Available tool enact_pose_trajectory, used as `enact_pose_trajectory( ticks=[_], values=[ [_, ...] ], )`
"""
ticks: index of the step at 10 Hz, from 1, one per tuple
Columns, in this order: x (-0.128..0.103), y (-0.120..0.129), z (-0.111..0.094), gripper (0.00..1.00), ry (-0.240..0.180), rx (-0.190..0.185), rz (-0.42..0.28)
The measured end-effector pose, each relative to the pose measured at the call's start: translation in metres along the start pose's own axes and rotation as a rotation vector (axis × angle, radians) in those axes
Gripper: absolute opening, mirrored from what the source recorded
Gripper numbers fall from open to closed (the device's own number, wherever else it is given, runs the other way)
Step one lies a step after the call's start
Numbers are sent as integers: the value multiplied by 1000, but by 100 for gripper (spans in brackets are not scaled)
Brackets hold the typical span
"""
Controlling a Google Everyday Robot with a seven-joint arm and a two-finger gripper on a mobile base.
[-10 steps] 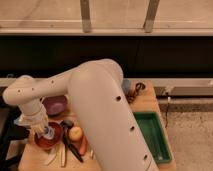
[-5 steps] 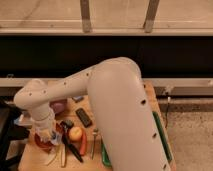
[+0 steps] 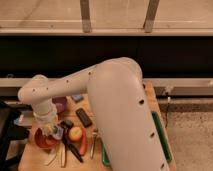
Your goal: Wipe red bowl with towel
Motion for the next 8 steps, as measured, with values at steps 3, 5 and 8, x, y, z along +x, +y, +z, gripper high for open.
enact_pose_trajectory(
  ticks=[3,5,8],
  values=[
    [-31,4,0,0,15,16,-27],
    [-27,10,3,0,28,10,-30],
    [19,14,8,0,51,4,26]
  ],
)
